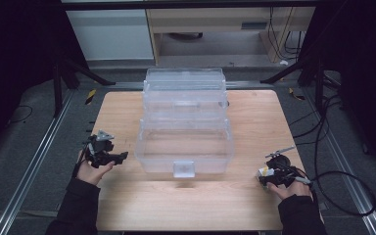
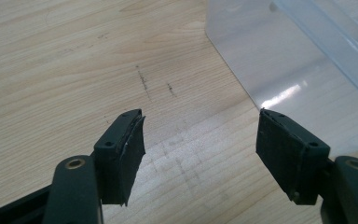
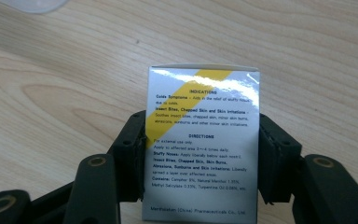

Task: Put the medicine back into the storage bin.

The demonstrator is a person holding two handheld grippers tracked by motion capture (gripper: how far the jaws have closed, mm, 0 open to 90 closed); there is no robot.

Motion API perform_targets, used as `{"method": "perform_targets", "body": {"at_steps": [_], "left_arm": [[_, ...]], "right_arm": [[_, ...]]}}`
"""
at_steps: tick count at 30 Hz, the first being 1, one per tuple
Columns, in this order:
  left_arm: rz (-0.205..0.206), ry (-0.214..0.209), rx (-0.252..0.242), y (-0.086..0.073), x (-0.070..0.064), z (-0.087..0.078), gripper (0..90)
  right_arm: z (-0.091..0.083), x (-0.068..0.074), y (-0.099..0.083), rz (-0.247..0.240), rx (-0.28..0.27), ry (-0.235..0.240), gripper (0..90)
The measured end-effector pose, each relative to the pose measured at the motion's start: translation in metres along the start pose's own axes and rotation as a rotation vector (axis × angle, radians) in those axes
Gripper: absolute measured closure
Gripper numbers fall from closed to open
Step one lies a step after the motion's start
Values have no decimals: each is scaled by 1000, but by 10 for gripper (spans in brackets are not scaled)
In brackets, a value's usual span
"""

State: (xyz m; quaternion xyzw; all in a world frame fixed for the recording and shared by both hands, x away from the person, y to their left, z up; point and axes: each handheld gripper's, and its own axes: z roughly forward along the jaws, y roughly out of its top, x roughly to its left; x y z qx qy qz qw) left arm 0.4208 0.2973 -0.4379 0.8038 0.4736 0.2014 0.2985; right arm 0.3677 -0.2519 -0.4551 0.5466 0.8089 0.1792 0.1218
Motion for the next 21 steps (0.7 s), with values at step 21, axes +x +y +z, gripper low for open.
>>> {"method": "perform_targets", "body": {"at_steps": [21], "left_arm": [[3,-5,8,0,0,2,308]], "right_arm": [[-40,1,16,-6,-192,58,452]]}}
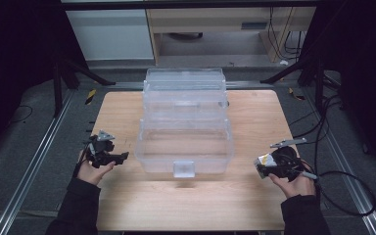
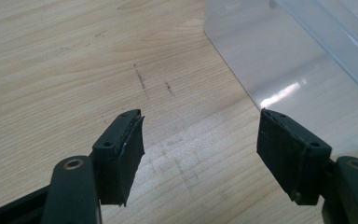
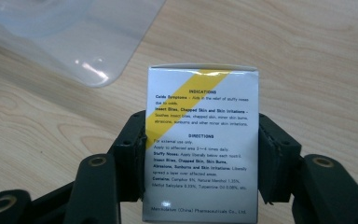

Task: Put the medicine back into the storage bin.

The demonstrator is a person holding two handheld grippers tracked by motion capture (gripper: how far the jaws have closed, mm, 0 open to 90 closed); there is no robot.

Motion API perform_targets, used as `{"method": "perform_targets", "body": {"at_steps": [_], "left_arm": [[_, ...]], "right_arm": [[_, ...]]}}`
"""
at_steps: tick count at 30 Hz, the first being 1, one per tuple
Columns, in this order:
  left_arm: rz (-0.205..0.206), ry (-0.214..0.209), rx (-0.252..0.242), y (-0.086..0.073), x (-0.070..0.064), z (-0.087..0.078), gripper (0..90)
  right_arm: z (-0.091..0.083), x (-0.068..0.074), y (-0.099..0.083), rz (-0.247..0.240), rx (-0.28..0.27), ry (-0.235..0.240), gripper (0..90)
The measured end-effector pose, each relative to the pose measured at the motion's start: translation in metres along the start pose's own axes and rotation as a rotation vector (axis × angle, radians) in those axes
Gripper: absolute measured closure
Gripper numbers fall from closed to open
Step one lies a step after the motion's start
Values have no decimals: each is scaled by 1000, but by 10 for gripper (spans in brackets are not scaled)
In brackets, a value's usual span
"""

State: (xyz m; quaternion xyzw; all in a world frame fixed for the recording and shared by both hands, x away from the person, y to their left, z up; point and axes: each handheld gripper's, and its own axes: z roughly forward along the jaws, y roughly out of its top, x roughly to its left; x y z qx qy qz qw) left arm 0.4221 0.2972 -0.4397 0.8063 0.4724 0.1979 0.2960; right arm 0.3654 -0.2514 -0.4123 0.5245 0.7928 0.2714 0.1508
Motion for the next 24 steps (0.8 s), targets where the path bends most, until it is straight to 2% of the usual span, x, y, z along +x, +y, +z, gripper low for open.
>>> {"method": "perform_targets", "body": {"at_steps": [4,8,13,24], "left_arm": [[1,-3,2,0,0,0,307],[5,-4,4,0,-1,1,305],[4,-5,9,0,0,1,303],[-5,-6,5,-1,2,0,300]], "right_arm": [[-5,0,4,2,-29,20,452],[-8,2,9,-6,-42,7,452],[-12,3,20,-11,-62,17,452],[-24,14,43,-54,-126,25,452]]}}
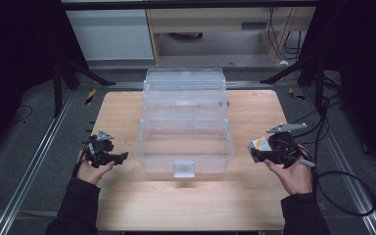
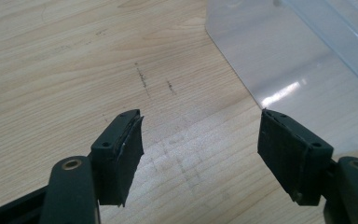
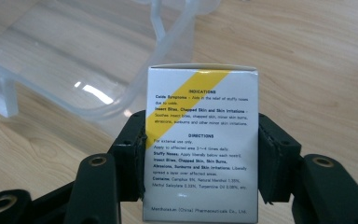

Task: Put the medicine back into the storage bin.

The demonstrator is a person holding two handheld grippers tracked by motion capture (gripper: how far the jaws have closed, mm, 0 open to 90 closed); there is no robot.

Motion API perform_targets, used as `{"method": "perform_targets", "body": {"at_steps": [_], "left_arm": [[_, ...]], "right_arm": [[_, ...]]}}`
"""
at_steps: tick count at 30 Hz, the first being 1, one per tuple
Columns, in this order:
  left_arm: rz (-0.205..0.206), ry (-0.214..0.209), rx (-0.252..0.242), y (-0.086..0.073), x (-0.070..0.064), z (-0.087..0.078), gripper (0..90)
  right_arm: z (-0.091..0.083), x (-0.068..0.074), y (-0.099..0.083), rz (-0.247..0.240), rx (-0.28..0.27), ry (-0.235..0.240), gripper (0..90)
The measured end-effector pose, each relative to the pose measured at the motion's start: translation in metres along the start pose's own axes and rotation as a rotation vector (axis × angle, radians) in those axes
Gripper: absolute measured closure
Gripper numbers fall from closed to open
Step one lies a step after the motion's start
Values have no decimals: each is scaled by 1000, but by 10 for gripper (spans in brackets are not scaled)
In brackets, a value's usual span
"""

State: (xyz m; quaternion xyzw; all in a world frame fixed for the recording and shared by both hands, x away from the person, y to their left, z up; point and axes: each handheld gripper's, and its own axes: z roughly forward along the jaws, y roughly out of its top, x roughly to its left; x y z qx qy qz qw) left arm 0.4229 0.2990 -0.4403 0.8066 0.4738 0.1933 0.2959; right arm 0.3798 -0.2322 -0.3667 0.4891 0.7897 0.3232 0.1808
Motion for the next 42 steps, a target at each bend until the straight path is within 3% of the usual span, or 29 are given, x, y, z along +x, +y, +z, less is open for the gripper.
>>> {"method": "perform_targets", "body": {"at_steps": [11,26,42], "left_arm": [[-1,-2,2,0,1,0,298],[6,-1,7,0,-1,2,297],[26,2,14,1,-3,5,294]], "right_arm": [[3,11,27,-32,-54,22,453],[21,29,46,-88,-38,60,453],[35,44,61,-132,-59,92,453]]}}
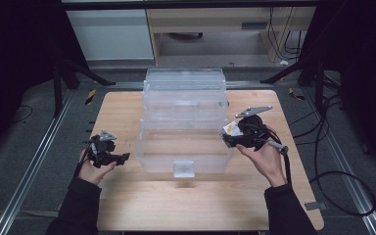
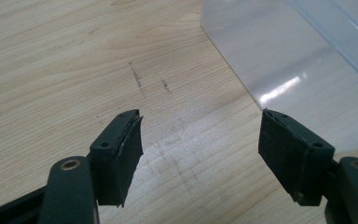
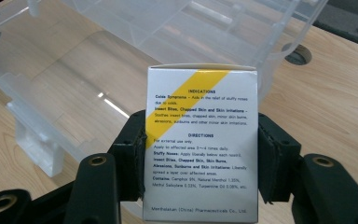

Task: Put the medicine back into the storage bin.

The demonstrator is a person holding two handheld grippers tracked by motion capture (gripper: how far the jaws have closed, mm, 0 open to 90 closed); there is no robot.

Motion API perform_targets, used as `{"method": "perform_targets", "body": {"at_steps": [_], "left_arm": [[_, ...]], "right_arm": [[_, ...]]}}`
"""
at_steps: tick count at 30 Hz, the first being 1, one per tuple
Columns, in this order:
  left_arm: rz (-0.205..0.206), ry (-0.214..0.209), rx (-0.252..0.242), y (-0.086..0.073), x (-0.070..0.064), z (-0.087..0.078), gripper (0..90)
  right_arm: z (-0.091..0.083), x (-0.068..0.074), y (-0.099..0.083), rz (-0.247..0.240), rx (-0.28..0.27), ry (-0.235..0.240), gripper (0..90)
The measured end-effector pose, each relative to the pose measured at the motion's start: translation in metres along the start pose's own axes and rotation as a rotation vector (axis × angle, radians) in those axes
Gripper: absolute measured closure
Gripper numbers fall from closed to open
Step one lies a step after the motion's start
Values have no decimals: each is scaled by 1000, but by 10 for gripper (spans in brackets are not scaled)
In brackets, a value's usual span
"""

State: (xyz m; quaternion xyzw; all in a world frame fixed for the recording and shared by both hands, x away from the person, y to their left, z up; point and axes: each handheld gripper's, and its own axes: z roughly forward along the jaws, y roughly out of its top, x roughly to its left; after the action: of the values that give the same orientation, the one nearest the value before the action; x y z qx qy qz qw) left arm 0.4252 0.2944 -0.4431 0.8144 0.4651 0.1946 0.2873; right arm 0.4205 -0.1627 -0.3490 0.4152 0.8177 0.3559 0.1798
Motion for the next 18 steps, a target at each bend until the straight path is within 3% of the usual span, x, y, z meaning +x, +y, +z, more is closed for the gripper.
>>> {"method": "perform_targets", "body": {"at_steps": [18], "left_arm": [[-4,-2,-13,1,0,-3,293]], "right_arm": [[29,15,-3,-37,43,46,452]]}}
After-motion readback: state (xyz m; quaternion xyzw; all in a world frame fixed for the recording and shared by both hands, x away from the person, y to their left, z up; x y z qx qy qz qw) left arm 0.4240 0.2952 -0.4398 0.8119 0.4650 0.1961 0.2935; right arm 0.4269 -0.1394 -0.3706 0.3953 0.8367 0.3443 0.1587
